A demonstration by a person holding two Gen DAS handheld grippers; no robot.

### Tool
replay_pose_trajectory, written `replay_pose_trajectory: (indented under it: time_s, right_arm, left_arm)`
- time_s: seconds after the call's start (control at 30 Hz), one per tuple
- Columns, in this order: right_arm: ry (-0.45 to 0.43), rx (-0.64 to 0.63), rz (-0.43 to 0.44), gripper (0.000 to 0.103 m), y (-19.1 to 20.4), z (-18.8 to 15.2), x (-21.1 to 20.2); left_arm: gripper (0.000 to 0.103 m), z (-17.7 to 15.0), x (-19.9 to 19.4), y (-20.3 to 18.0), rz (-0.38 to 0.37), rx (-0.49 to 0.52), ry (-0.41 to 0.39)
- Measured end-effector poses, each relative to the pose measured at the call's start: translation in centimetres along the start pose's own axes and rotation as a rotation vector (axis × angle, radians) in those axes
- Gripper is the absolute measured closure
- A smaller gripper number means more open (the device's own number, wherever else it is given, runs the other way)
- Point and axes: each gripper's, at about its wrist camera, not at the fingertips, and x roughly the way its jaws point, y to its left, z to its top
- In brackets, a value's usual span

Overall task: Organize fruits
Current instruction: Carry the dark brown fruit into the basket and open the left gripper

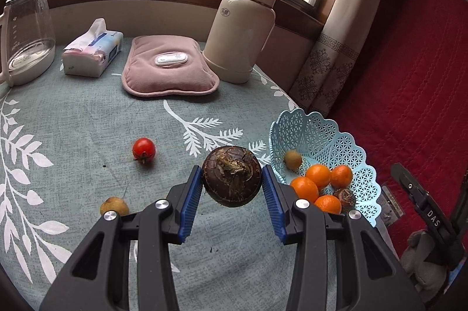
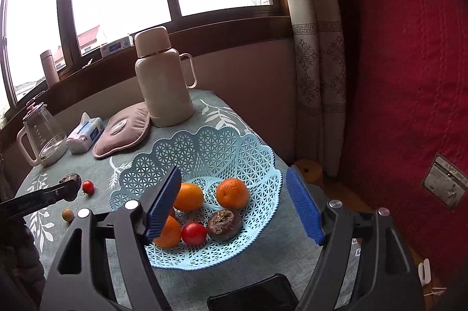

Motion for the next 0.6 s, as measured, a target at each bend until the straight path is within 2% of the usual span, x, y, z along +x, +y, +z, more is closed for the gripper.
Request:
replay_pose_trajectory:
  time_s: [0.23, 0.43, 0.6]
  right_arm:
    - [0.001, 0.035, 0.006, 0.024, -0.9, 0.3, -0.1]
    - [-0.004, 0.053, 0.013, 0.024, -1.1, 0.6, -0.3]
    - [0.001, 0.053, 0.022, 0.024, -1.0, 0.5, -0.3]
  left_arm:
    - [0.061, 0.6, 1.7, -3.4, -0.024, 0.055, 0.011]
    - [0.061, 1.0, 3.4, -4.9, -0.035, 0.076, 0.033]
    - [0.060, 1.3, 3.9, -5.9, -0.037, 0.093, 0.016]
